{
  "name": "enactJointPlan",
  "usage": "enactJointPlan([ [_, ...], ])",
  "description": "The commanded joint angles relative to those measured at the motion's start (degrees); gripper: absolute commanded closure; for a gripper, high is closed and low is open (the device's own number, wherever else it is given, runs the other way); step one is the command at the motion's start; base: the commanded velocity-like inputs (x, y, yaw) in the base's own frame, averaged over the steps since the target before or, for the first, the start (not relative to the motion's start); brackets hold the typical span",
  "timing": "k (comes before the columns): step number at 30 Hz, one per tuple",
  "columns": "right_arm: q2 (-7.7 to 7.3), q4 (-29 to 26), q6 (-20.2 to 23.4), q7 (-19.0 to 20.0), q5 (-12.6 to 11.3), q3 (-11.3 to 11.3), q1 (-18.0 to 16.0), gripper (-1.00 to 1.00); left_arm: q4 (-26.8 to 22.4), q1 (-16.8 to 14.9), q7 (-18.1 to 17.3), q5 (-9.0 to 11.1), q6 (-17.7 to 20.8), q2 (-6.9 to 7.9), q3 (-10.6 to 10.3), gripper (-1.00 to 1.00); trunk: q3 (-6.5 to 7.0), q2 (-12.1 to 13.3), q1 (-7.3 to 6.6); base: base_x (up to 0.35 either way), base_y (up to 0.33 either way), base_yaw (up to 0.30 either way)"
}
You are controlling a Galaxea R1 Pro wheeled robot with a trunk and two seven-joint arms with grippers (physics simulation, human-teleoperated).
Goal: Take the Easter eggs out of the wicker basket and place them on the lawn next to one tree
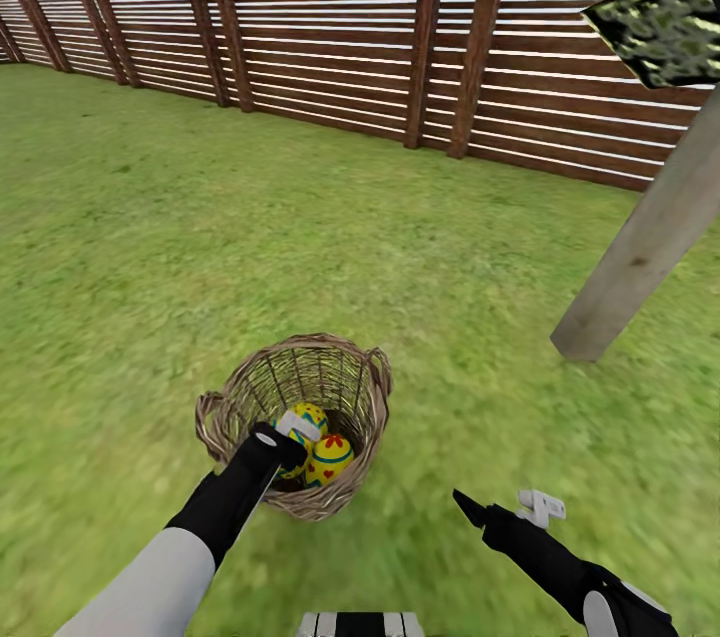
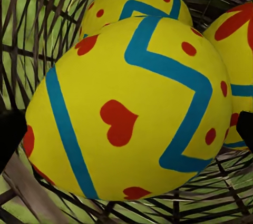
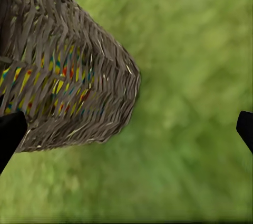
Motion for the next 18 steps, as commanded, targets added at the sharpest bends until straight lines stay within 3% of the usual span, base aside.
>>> enactJointPlan([
  [1, 0.06, -0.04, 0.46, 0.18, -0.25, -0.16, -0.04, -1.00, -0.15, -0.02, 0.01, -0.60, 0.25, 0.02, -0.04, -1.00, -0.05, -0.02, -0.01, 0.000, 0.000, 0.000],
  [8, 0.06, -0.04, 0.45, 0.18, -0.25, -0.17, -0.06, -1.00, -0.28, 0.05, 3.54, -0.46, 0.02, -0.03, 0.11, -1.00, -0.05, -0.02, -0.01, 0.000, 0.000, 0.000],
  [14, 0.06, -0.04, 0.48, 0.18, -0.25, -0.17, -0.07, -1.00, -0.34, 0.07, 4.07, -0.43, -0.03, -0.03, 0.21, -1.00, -0.05, -0.02, -0.01, 0.000, 0.000, 0.000],
  [18, 0.06, -0.04, 0.44, 0.18, -0.25, -0.15, -0.10, -1.00, -0.34, 0.07, 4.16, -0.43, -0.15, -0.03, 0.23, -1.00, -0.94, -0.08, 0.09, 0.000, 0.000, 0.000],
])
